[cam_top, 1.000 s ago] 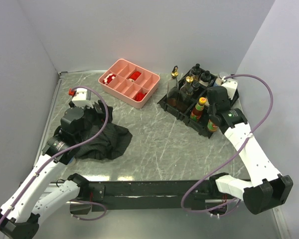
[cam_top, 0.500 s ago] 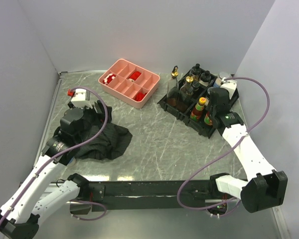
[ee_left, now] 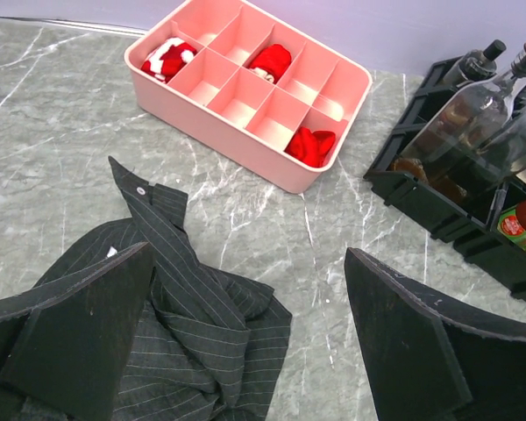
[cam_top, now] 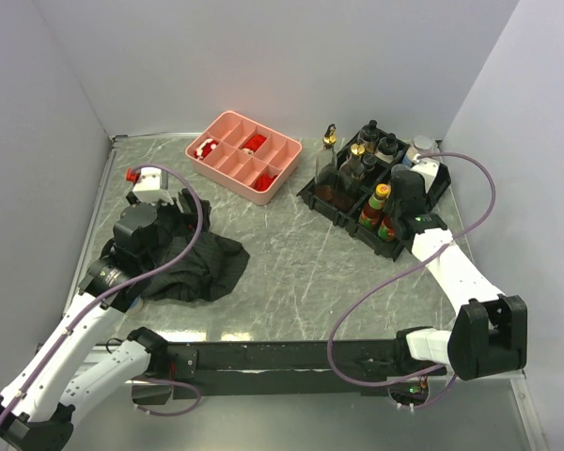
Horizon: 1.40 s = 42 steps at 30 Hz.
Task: Organize the condiment bottles
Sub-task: Place the bottle in the storage box, then pick up the bottle from the corner of the board.
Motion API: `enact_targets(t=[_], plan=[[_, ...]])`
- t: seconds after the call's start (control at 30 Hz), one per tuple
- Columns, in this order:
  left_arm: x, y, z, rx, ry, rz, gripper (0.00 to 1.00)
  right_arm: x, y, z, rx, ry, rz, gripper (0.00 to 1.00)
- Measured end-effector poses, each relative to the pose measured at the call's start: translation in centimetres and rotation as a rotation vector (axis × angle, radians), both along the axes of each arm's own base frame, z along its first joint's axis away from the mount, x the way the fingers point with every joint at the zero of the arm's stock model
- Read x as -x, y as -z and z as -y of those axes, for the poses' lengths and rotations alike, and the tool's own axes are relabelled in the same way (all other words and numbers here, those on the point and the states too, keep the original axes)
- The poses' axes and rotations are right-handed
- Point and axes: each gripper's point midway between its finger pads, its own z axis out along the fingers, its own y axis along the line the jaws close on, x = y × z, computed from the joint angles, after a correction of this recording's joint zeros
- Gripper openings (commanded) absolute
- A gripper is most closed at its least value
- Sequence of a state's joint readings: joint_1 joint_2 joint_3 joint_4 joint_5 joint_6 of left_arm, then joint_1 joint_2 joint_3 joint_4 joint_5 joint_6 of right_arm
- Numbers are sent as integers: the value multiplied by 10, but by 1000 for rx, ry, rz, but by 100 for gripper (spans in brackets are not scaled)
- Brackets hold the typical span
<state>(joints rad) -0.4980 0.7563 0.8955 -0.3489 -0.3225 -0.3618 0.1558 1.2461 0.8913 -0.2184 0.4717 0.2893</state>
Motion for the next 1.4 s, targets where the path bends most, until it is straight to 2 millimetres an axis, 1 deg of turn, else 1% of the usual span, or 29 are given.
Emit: enact_targets(t=[0.07,0.13,0.17,0.23,0.27,0.33,0.43,0.47,0.53,0.63,0.73,0.83,0.93,1.07,1.2,1.27,1.4], plan=[[0,0,-1,-1,-6,1,96,-1,1,2,-5,9,11,38],[-1,0,-3,-3,-15,1,96,-3,1,3,-12,15,29,42],[-1,0,-3,-4,-18,1,96,-4,1,3,-17,19,38,49],[-1,0,-4,-4,-25,2,96,-5,0,4,-22,24,46,57],[-1,0,-5,-6,-29,3,96,-6,0,4,-29,27,51,64],[-1,0,-6,-7,-37,3,96,-8,-2,3,-39,32,67,69],[-2,0,-9,-8,-50,4,96,-10,-4,0,-56,23,76,83],[-2,0,-9,-9,-53,5,96,-9,-3,0,-61,22,75,92],[-3,-1,-12,-10,-67,6,96,-8,-4,-2,-71,21,75,100],[-3,-1,-15,-7,-92,7,96,-4,-8,-3,-83,16,73,100],[-4,0,-23,2,-143,5,96,1,-21,-3,-92,11,86,100],[-4,4,-32,21,-211,-15,96,7,-45,-5,-106,-7,125,100],[-4,7,-37,46,-257,-36,96,17,-71,-6,-113,-23,172,100],[1,6,-44,84,-308,-56,96,30,-100,-10,-132,-58,222,100],[7,8,-55,131,-391,-84,96,41,-114,-24,-174,-146,249,100],[11,16,-62,143,-442,-115,96,45,-118,-34,-200,-198,258,100],[23,33,-82,194,-615,-184,97,50,-123,-51,-241,-286,267,100]])
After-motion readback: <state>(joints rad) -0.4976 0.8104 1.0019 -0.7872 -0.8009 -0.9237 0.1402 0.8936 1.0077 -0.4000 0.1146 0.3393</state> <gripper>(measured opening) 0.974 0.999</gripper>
